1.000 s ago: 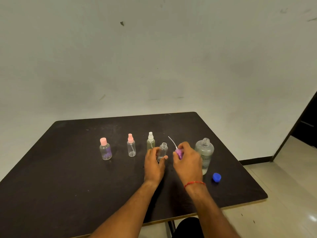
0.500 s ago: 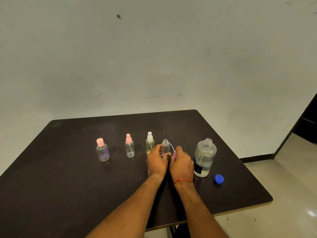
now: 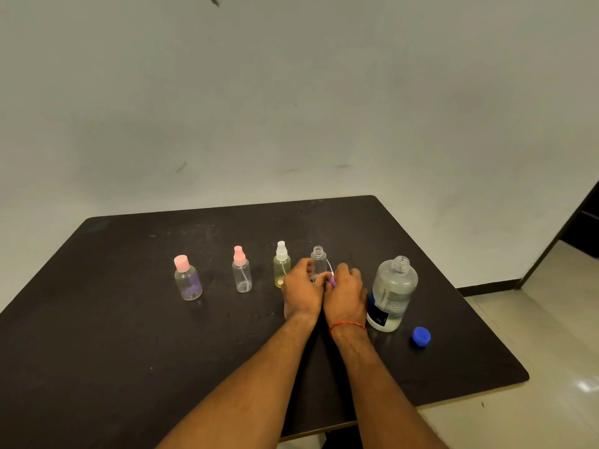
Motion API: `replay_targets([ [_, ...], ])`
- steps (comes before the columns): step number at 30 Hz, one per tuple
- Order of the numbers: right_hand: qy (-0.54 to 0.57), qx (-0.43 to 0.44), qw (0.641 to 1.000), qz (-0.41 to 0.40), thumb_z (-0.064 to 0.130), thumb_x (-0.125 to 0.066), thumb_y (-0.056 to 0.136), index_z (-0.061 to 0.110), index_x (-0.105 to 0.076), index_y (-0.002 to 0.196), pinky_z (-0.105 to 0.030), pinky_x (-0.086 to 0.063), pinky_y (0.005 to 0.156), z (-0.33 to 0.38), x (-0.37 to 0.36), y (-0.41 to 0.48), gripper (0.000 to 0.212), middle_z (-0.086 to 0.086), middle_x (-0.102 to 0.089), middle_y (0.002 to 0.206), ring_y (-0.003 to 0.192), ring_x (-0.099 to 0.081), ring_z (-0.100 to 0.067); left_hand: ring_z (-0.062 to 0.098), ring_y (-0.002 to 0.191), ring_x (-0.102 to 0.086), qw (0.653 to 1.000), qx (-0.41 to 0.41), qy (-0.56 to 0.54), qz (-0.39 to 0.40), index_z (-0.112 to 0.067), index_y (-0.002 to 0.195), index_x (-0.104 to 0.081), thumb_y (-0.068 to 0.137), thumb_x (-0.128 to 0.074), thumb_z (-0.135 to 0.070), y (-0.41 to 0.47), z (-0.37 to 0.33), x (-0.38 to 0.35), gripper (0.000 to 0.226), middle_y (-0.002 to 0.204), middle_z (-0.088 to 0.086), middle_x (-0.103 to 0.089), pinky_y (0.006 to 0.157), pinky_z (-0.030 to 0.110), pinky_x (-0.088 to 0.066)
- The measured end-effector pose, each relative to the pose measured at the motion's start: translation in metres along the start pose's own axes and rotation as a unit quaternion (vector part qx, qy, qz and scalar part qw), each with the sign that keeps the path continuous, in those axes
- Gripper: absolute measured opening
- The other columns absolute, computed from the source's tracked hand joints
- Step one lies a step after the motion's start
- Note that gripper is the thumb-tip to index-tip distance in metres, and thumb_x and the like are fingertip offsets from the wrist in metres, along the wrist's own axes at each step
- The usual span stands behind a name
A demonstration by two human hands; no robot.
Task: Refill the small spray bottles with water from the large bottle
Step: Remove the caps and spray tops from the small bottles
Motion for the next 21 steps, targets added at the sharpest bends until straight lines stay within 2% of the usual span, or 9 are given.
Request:
replay_targets([
  [3, 0.0, -0.005, 1.0, 0.0, 0.018, -0.056, 0.093, 0.014, -0.05, 0.103, -0.038, -0.049, 0.066, -0.0009, -0.0004, 0.0005, 0.012, -0.008, -0.051, 0.105, 0.083, -0.06, -0.031, -0.003, 0.082, -0.069, 1.0, -0.003, 0.004, -0.003, -0.039, 0.09, -0.061, 0.081, -0.085, -0.016, -0.0018, -0.0017, 0.0014, 0.034, 0.085, -0.014, -0.071, 0.081, 0.025, -0.061],
  [5, -0.001, -0.007, 1.0, 0.001, 0.018, -0.056, 0.093, 0.015, -0.049, 0.104, -0.037, -0.049, 0.067, -0.0012, -0.0008, 0.0002, 0.014, -0.008, -0.052, 0.104, 0.084, -0.06, -0.031, -0.004, 0.083, -0.068, 1.0, -0.006, 0.011, -0.005, -0.04, 0.089, -0.059, 0.081, -0.085, -0.016, -0.003, -0.0027, 0.0026, 0.036, 0.085, -0.015, -0.071, 0.081, 0.023, -0.06],
  [10, -0.004, -0.005, 1.0, 0.01, 0.017, -0.055, 0.093, 0.015, -0.051, 0.102, -0.038, -0.052, 0.069, -0.0012, -0.0005, 0.001, 0.011, -0.008, -0.054, 0.102, 0.086, -0.061, -0.03, 0.001, 0.087, -0.07, 1.0, -0.008, 0.017, 0.005, -0.024, 0.104, -0.069, 0.083, -0.084, -0.016, -0.0033, -0.0038, 0.0031, 0.027, 0.091, -0.011, -0.073, 0.084, 0.026, -0.061],
  [17, -0.005, 0.003, 1.0, 0.007, 0.015, -0.057, 0.091, 0.016, -0.05, 0.101, -0.036, -0.051, 0.069, -0.0012, 0.0023, -0.0031, 0.012, -0.007, -0.052, 0.102, 0.084, -0.061, -0.028, -0.003, 0.081, -0.067, 1.0, -0.014, 0.026, 0.004, -0.03, 0.094, -0.064, 0.081, -0.085, -0.018, -0.0049, -0.0052, 0.0051, 0.027, 0.085, -0.014, -0.07, 0.079, 0.023, -0.06],
  [21, -0.002, 0.014, 1.0, 0.006, 0.016, -0.059, 0.09, 0.016, -0.048, 0.103, -0.031, -0.044, 0.064, -0.0003, 0.0052, -0.0077, 0.017, -0.007, -0.05, 0.106, 0.082, -0.061, -0.029, 0.001, 0.089, -0.066, 0.999, -0.019, 0.036, -0.005, -0.022, 0.107, -0.067, 0.082, -0.086, -0.022, -0.0067, -0.0062, 0.0064, 0.032, 0.093, -0.014, -0.068, 0.083, 0.022, -0.058],
])
Point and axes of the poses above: each hand's wrist, its own y-axis towards the middle knuckle, its own x-axis out of the back of the hand, z = x × y, the point moved 3 cm from there along y, towards the middle knuckle
